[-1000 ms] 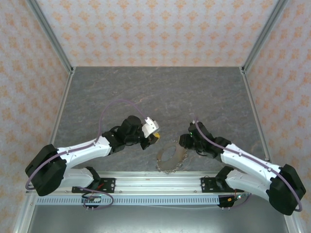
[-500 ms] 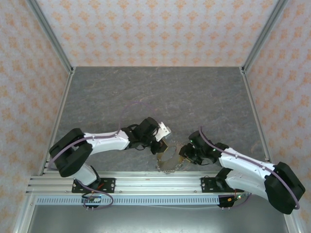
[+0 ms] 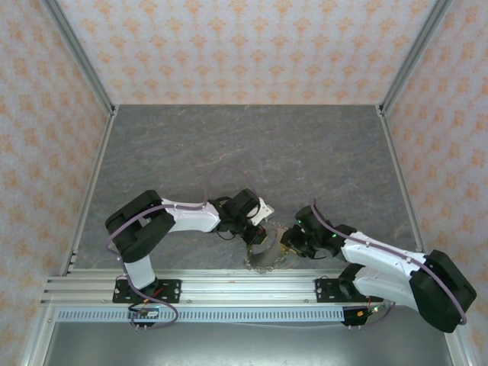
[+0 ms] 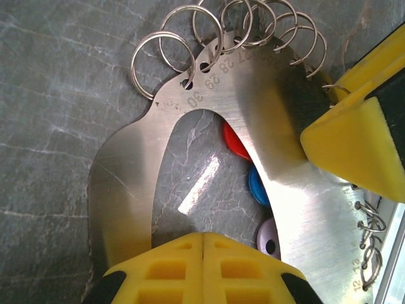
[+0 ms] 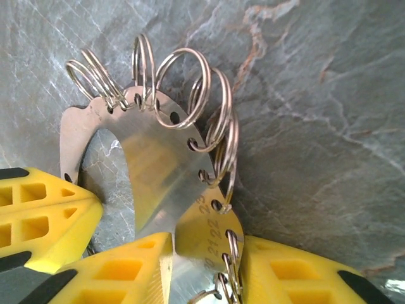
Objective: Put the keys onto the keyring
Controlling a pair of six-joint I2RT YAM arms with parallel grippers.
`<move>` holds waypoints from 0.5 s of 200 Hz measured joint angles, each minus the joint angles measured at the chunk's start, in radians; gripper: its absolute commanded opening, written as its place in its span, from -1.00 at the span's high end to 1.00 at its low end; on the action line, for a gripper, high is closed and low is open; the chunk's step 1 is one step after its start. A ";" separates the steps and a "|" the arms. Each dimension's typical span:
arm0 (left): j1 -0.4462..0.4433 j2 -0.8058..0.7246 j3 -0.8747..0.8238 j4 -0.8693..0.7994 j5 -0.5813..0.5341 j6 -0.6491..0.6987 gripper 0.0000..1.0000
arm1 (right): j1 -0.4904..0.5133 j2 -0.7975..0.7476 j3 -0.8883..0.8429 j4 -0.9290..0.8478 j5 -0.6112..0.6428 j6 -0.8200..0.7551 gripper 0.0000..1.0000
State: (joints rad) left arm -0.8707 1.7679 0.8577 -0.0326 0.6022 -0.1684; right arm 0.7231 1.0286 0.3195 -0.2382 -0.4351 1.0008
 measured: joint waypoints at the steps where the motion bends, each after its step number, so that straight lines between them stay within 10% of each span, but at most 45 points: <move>1: 0.000 0.000 0.000 0.000 0.000 0.000 1.00 | 0.000 0.000 0.000 0.001 0.000 0.000 0.41; 52: 0.000 0.000 -0.004 0.009 -0.005 -0.039 1.00 | 0.001 -0.008 -0.008 0.137 0.007 -0.011 0.66; 100: 0.023 -0.007 -0.018 0.047 -0.003 -0.074 1.00 | 0.000 -0.064 -0.056 0.219 0.043 -0.008 0.44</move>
State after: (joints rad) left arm -0.8478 1.7607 0.8398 0.0147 0.5987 -0.2428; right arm 0.7235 0.9649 0.2634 -0.0193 -0.3920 0.9932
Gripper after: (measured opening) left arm 0.043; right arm 0.232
